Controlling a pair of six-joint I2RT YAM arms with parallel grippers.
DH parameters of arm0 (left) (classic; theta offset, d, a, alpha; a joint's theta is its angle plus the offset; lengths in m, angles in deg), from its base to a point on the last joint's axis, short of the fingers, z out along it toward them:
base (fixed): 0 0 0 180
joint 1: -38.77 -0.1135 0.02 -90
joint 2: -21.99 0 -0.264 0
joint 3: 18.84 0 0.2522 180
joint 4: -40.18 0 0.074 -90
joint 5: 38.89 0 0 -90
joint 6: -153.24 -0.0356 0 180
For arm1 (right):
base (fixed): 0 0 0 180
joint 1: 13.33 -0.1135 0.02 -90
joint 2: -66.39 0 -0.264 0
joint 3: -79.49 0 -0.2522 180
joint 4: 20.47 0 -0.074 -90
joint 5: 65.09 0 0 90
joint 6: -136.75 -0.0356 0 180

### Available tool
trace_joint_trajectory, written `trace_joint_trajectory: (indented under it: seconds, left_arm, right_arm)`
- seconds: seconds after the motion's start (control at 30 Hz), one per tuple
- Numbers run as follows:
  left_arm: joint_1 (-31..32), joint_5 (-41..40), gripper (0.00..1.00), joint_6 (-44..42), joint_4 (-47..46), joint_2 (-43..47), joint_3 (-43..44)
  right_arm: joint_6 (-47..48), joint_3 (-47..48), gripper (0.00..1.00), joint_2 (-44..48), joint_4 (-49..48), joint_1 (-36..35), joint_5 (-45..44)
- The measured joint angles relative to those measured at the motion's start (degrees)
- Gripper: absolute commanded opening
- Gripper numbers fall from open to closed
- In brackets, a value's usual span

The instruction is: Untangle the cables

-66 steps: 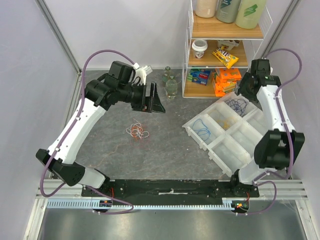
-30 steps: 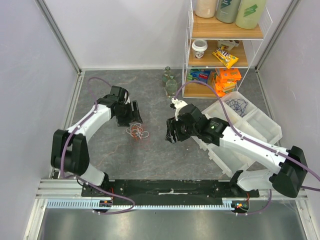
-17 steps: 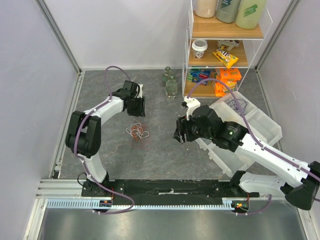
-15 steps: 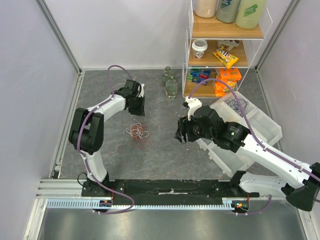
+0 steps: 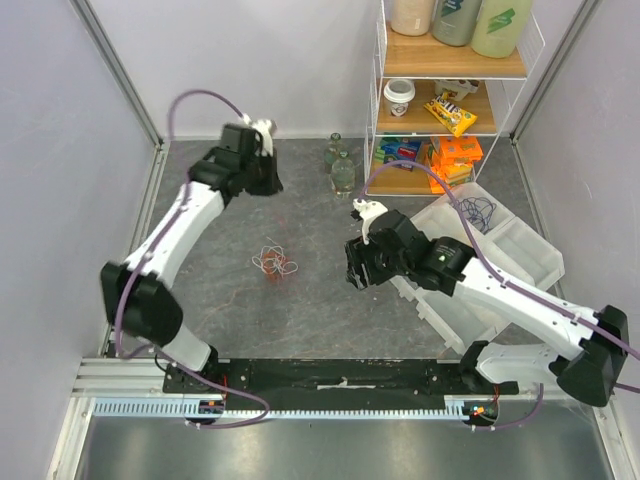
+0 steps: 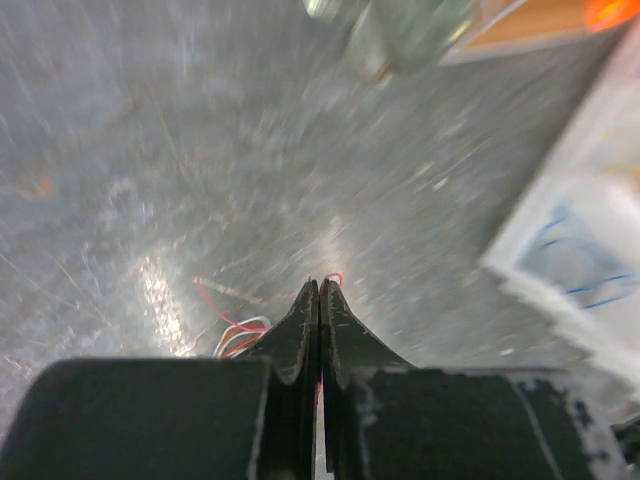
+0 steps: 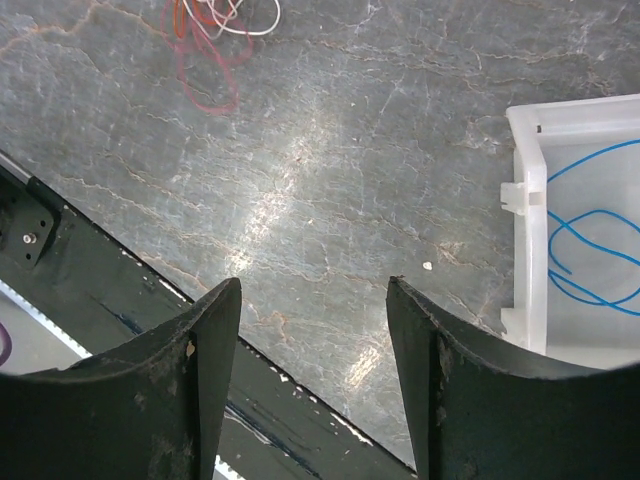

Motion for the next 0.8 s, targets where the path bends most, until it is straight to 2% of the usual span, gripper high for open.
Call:
trace_joint_trajectory:
  seconds: [0.17, 0.37, 0.53, 0.8]
  left_arm:
    - [-2.1, 3.1, 0.02, 5.9, -1.2, 15.1, 7.0]
    - [-6.7, 11.6, 0.02, 16.0, -2.5, 26.9, 7.8]
    - [-7.1, 19.8, 0.02, 25.4, -4.9, 28.1, 7.7]
    - [-9.1, 31.7, 0.02, 45.0, -15.5, 24.7, 7.3]
  right_arm:
    - [0.3, 1.2, 0.68, -3.6, -0.4, 0.0, 1.1]
    - [0.4, 2.7, 0.68, -4.2, -2.0, 0.0, 2.4]
    - [0.5, 2.8, 0.7, -4.2, -5.6, 0.0, 6.8]
    - [2.4, 7.1, 0.72, -4.9, -14.5, 0.0, 11.0]
